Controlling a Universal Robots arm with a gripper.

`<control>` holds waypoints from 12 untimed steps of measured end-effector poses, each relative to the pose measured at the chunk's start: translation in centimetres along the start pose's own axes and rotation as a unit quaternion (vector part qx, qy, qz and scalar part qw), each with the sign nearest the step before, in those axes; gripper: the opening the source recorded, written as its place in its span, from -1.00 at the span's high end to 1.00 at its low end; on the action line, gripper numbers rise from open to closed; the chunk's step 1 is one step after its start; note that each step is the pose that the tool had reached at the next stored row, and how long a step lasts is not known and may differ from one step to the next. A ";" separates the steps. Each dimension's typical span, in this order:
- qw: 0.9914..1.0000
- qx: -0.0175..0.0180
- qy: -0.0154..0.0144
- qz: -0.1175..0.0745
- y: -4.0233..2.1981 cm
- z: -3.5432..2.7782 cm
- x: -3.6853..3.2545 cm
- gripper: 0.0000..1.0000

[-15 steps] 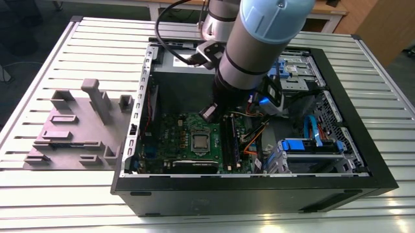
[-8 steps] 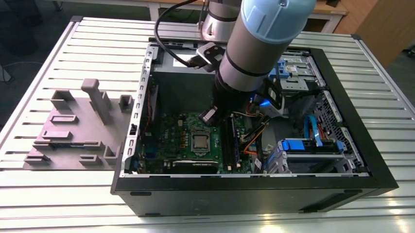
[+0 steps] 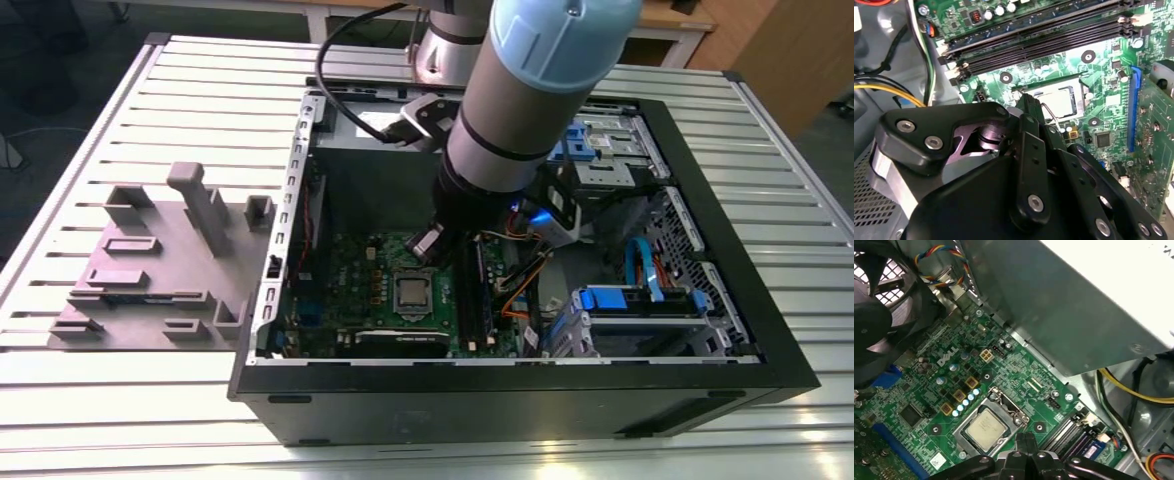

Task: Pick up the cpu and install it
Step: 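Install the first cpu locking lever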

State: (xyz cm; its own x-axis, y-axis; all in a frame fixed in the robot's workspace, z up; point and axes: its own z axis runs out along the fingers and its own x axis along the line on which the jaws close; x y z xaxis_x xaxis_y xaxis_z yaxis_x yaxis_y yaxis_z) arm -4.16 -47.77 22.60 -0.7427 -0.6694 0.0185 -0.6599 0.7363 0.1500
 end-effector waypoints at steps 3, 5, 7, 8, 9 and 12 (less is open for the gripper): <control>1.000 0.005 0.006 0.001 -0.01 0.20 0.02 0.80; 1.000 0.009 0.010 0.002 -0.01 0.36 0.05 0.80; 1.000 0.012 0.012 0.002 0.01 0.56 0.09 0.80; 1.000 0.012 0.013 0.002 0.02 0.64 0.12 0.80; 1.000 0.013 0.014 0.002 0.04 0.69 0.14 0.80; 1.000 0.014 0.015 0.002 0.04 0.69 0.15 0.80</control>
State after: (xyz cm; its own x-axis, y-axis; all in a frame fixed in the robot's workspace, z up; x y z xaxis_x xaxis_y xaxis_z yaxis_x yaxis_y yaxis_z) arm -4.37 -47.77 21.93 -0.7425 -0.6681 0.0480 -0.6595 0.7417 0.1225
